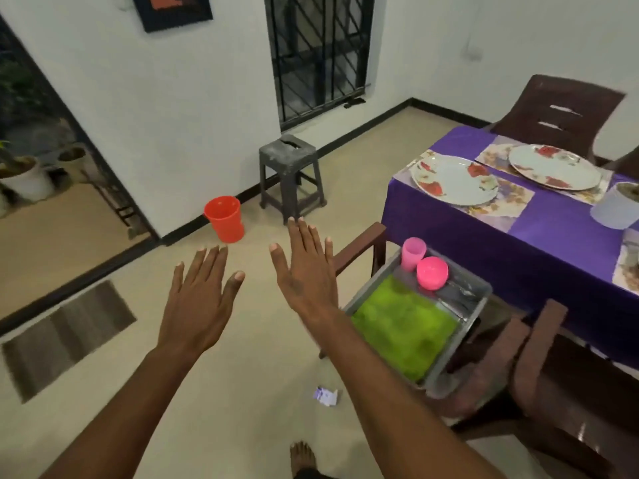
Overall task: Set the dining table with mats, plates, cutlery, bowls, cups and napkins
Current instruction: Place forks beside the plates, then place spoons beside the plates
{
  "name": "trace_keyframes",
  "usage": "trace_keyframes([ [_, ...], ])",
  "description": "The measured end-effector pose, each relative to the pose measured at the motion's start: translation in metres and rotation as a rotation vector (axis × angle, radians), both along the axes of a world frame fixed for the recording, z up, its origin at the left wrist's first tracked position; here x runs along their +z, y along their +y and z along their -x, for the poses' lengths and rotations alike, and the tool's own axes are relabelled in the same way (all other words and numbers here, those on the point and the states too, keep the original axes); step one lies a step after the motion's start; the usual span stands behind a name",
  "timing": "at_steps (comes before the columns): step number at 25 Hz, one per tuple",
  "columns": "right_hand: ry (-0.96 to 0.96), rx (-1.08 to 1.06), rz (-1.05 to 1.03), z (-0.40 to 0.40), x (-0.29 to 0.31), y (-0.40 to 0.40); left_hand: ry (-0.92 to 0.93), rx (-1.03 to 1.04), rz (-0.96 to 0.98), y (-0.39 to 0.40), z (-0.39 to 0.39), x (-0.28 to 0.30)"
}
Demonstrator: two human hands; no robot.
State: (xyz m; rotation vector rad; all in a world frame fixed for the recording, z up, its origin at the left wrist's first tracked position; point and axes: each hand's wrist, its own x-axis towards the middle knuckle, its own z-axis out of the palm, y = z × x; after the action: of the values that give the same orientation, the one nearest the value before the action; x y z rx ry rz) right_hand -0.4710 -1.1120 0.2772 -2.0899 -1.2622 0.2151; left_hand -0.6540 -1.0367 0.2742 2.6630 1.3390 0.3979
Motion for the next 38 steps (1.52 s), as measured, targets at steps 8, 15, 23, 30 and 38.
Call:
trace_keyframes([
  [8, 0.032, -0.320, 0.039, -0.109, -0.003, 0.123, -0.063, -0.365, 0.027, 0.189, -0.163, -0.001],
  [15, 0.074, -0.774, 0.046, -0.174, -0.024, 0.201, 0.019, -0.790, 0.052, 0.294, -0.296, -0.022],
  [23, 0.155, -1.268, -0.005, -0.228, -0.023, 0.195, 0.043, -1.285, 0.159, 0.299, -0.425, -0.032],
  [30, 0.276, -1.541, -0.043, -0.337, -0.081, 0.179, 0.083, -1.551, 0.074, 0.276, -0.582, -0.059],
  [38, 0.603, -1.859, -0.025, -0.412, -0.156, 0.124, 0.232, -1.867, 0.290, 0.169, -0.706, -0.113],
])
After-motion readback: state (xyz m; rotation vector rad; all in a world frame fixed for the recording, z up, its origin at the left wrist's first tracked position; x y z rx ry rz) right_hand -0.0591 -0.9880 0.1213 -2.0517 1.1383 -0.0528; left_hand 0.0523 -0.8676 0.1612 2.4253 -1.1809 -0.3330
